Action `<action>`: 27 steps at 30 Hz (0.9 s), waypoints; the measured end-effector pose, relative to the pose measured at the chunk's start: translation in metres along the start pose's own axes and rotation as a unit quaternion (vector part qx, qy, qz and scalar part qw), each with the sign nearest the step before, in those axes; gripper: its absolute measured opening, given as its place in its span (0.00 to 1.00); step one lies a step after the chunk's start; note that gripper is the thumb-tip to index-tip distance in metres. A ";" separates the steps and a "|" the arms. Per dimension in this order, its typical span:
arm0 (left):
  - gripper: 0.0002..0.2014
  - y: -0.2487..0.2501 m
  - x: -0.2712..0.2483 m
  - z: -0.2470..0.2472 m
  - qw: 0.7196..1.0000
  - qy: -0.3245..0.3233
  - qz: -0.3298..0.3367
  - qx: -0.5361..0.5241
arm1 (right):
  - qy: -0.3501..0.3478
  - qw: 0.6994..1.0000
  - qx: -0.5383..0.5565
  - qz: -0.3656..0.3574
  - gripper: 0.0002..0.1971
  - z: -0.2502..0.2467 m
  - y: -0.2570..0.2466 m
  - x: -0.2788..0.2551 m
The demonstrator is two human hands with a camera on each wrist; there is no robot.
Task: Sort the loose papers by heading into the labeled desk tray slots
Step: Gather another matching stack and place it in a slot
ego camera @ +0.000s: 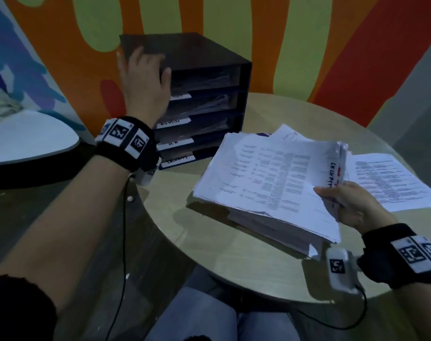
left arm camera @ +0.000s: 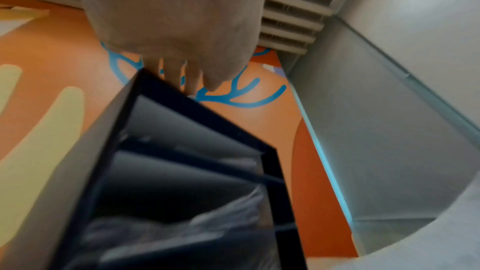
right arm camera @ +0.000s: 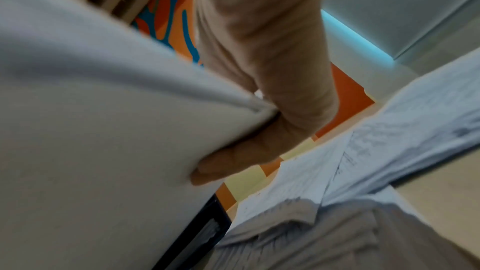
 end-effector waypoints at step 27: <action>0.19 -0.011 -0.013 0.006 0.982 0.110 0.077 -0.134 | -0.030 0.964 0.211 0.160 0.08 0.177 0.042 0.059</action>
Point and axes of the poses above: each hand's wrist, its own x-axis towards the middle knuckle, its own z-axis out of the palm, y = z × x, the point moved 9 cm from there along x, towards the middle knuckle, and after that the axes turned 2 degrees about -x, right-handed, at the moved point
